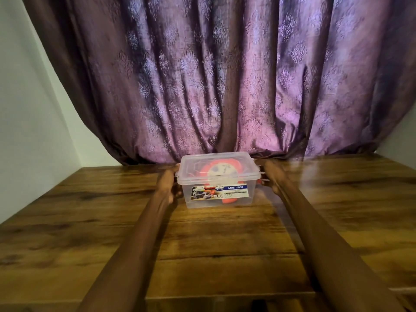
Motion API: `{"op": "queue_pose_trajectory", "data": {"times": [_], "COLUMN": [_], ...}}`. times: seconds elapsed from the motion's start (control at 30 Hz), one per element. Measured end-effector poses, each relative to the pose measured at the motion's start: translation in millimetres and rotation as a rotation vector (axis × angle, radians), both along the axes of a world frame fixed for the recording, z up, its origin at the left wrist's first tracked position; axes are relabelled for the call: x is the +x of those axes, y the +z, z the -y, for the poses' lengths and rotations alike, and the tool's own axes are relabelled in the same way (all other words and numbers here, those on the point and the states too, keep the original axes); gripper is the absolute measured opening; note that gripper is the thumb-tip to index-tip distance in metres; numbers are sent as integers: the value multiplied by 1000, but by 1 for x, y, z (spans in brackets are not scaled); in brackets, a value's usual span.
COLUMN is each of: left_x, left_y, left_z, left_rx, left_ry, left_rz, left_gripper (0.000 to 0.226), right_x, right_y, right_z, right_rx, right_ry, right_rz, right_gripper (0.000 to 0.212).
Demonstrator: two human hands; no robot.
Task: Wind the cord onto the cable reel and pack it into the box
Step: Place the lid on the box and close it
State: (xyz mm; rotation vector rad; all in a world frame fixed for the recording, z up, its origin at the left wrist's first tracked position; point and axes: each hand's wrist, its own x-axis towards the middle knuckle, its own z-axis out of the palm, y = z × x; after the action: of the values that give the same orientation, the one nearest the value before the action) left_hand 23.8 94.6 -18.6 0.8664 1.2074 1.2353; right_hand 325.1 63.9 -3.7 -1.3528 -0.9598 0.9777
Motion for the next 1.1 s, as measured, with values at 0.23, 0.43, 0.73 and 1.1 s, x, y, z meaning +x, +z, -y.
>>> {"op": "queue_pose_trajectory", "data": {"times": [0.23,0.43,0.73,1.1], "left_x": [-11,-16,16,15], "left_y": [3,8,0,9], "left_z": [6,9,25,39], "left_rx": [-145,-163,292,326], "left_ry": [-81,-64,-64,-109], "left_rz": [9,166,174,25], "left_gripper": [39,24,35,42], "right_x": [-4,-21,-32,-37], "right_y": [-16,-4,-3,5], "right_z": [17,24,39,37], "right_rx": [-162,20,102,189], "right_ry": [74,-17,176,190], "right_rz": [-123,-326,-362,-247], "right_gripper": [49,17,38,41]}}
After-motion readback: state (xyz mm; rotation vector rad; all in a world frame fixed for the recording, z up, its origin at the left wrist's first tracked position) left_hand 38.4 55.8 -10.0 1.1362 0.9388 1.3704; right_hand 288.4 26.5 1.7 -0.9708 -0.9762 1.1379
